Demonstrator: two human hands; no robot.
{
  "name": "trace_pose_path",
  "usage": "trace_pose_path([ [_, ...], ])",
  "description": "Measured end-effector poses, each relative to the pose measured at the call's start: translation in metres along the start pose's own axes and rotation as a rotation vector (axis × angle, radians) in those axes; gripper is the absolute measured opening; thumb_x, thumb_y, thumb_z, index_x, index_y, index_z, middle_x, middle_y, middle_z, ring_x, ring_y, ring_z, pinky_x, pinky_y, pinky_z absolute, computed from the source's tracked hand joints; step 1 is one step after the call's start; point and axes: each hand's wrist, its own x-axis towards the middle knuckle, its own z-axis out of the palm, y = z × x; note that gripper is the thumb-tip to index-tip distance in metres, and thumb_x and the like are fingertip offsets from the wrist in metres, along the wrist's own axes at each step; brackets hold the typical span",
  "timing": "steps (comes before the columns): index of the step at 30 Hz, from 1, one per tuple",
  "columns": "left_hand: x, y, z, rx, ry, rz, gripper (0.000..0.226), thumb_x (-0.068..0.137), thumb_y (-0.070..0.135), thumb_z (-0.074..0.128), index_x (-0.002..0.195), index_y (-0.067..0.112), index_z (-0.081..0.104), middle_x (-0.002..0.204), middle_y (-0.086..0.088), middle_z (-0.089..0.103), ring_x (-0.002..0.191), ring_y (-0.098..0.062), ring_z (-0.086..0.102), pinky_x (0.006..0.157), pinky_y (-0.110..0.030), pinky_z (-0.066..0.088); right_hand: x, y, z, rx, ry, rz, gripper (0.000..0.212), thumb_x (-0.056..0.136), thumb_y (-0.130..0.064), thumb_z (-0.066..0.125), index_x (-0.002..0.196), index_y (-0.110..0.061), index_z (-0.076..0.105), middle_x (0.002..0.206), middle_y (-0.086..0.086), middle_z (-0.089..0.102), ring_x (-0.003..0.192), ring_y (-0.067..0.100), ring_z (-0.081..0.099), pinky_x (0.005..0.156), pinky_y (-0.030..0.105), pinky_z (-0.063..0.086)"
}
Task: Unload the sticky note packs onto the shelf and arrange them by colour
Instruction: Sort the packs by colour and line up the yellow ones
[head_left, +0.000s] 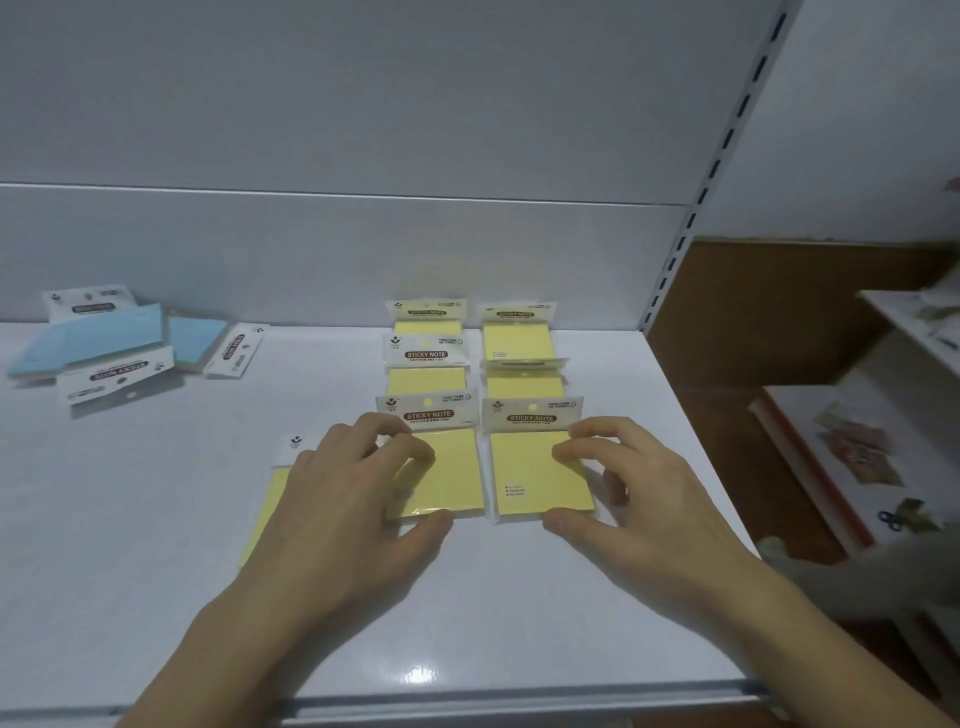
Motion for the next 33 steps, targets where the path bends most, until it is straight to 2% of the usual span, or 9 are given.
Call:
trace_pose_path([
  [3, 0.000, 0.000, -0.001, 0.000, -0.005, 0.003, 0.037, 0.076, 0.058, 0.059, 0.109, 0.040, 0.060, 0.121, 0.024, 0.049, 0.103, -0.009, 0.048, 0.080, -0.033, 0.035, 0.001, 0.002, 0.001, -0.029, 0.021, -0.013, 0.044, 0.079, -0.053, 0.077, 0.120, -0.041, 0.065, 0.132, -0.033, 0.046, 0.083, -0.011, 0.048, 0.060, 0.004, 0.043],
  [8, 0.000, -0.002, -0.005, 0.020, -0.053, 0.011, 0.040, 0.078, 0.058, 0.056, 0.113, 0.039, 0.059, 0.127, 0.023, 0.048, 0.110, -0.011, 0.048, 0.084, -0.035, 0.036, 0.002, 0.001, 0.002, -0.030, 0.037, -0.019, 0.045, 0.077, -0.054, 0.075, 0.119, -0.040, 0.065, 0.132, -0.032, 0.046, 0.087, -0.022, 0.047, 0.059, 0.003, 0.042],
  [12, 0.001, -0.002, -0.010, 0.018, -0.086, 0.019, 0.042, 0.079, 0.056, 0.052, 0.116, 0.038, 0.058, 0.132, 0.021, 0.047, 0.112, -0.011, 0.047, 0.090, -0.040, 0.038, 0.003, 0.002, 0.002, -0.071, 0.041, -0.018, 0.050, 0.076, -0.058, 0.075, 0.121, -0.040, 0.065, 0.132, -0.032, 0.046, 0.086, -0.017, 0.050, 0.065, 0.006, 0.043],
  [17, 0.002, -0.004, -0.012, 0.018, -0.102, 0.026, 0.045, 0.080, 0.057, 0.050, 0.119, 0.038, 0.056, 0.136, 0.020, 0.045, 0.115, -0.012, 0.048, 0.091, -0.040, 0.037, 0.004, -0.002, 0.003, -0.070, 0.044, -0.008, 0.050, 0.073, -0.060, 0.074, 0.119, -0.042, 0.064, 0.130, -0.033, 0.047, 0.081, -0.020, 0.050, 0.063, 0.004, 0.042],
  [21, 0.005, -0.006, -0.012, 0.028, -0.104, 0.019, 0.046, 0.079, 0.059, 0.048, 0.120, 0.039, 0.054, 0.136, 0.020, 0.043, 0.116, -0.013, 0.047, 0.084, -0.035, 0.028, 0.007, -0.007, 0.003, -0.110, 0.058, 0.020, 0.052, 0.071, -0.060, 0.072, 0.119, -0.043, 0.063, 0.131, -0.034, 0.046, 0.078, -0.005, 0.058, 0.060, 0.013, 0.042],
  [26, 0.005, -0.009, -0.011, 0.044, -0.120, 0.027, 0.045, 0.080, 0.056, 0.049, 0.121, 0.037, 0.053, 0.136, 0.017, 0.045, 0.114, -0.016, 0.047, 0.083, -0.036, 0.026, 0.010, -0.015, 0.005, -0.110, 0.070, 0.072, 0.050, 0.071, -0.052, 0.071, 0.119, -0.041, 0.063, 0.128, -0.032, 0.048, 0.084, -0.015, 0.052, 0.062, 0.010, 0.044],
  [29, 0.006, -0.010, -0.015, 0.036, -0.146, 0.049, 0.045, 0.085, 0.055, 0.056, 0.126, 0.036, 0.052, 0.141, 0.015, 0.044, 0.119, -0.016, 0.047, 0.088, -0.038, 0.031, 0.004, -0.021, 0.005, -0.125, 0.076, 0.082, 0.051, 0.075, -0.051, 0.071, 0.124, -0.041, 0.061, 0.128, -0.032, 0.047, 0.086, -0.013, 0.052, 0.067, 0.014, 0.042],
  [33, -0.006, -0.028, -0.032, -0.084, -0.117, 0.099, 0.048, 0.086, 0.054, 0.062, 0.129, 0.034, 0.055, 0.139, 0.016, 0.047, 0.121, -0.013, 0.051, 0.095, -0.041, 0.038, -0.013, -0.031, 0.008, -0.182, 0.104, 0.057, 0.054, 0.080, -0.054, 0.069, 0.131, -0.045, 0.053, 0.135, -0.029, 0.039, 0.100, -0.003, 0.056, 0.078, 0.020, 0.052],
])
